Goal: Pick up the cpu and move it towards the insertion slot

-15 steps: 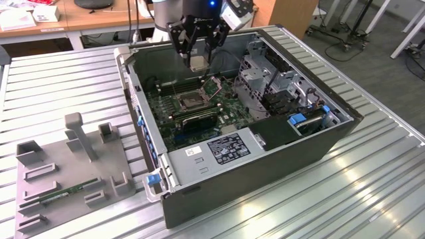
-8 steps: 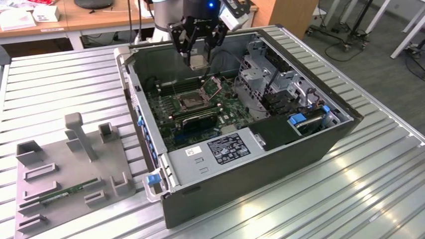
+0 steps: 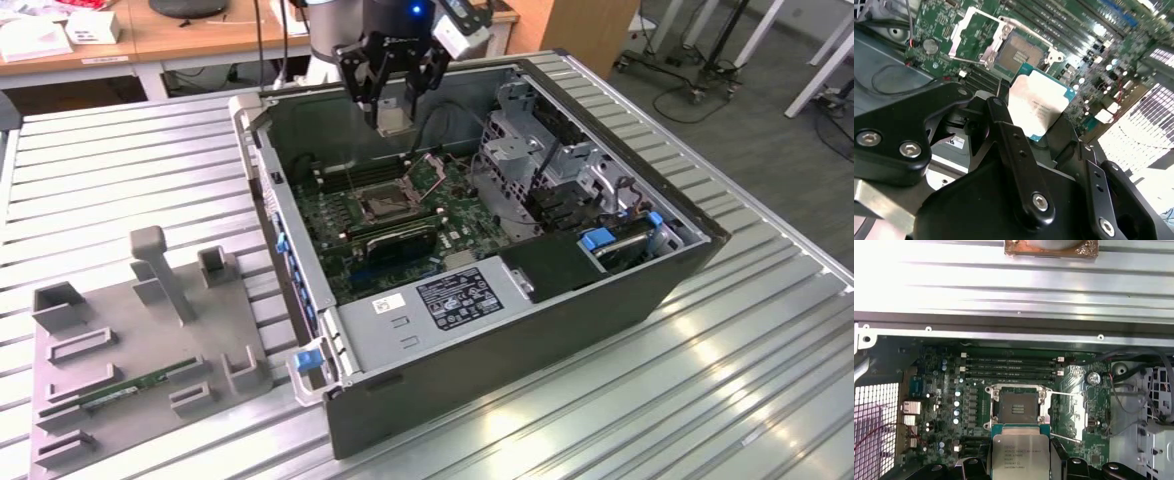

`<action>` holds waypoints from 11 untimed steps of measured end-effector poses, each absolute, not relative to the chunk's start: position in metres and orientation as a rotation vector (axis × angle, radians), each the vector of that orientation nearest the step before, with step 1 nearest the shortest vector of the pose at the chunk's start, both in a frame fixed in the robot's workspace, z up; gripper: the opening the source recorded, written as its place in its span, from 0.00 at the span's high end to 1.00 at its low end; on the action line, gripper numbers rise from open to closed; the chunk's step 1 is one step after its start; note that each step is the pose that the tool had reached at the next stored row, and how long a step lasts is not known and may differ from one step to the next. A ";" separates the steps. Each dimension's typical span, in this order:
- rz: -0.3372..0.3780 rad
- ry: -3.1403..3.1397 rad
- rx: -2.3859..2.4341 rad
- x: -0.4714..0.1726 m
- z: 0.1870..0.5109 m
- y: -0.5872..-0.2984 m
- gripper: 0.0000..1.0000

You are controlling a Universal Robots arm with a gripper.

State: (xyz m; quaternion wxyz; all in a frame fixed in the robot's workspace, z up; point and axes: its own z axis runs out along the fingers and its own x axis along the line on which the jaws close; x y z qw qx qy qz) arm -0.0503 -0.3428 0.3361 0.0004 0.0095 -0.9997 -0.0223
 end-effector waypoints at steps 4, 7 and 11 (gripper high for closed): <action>-0.071 -3.140 0.030 -0.050 0.334 -0.336 0.45; -0.071 -3.140 0.030 -0.050 0.330 -0.335 0.45; -0.071 -3.140 0.030 -0.050 0.325 -0.335 0.45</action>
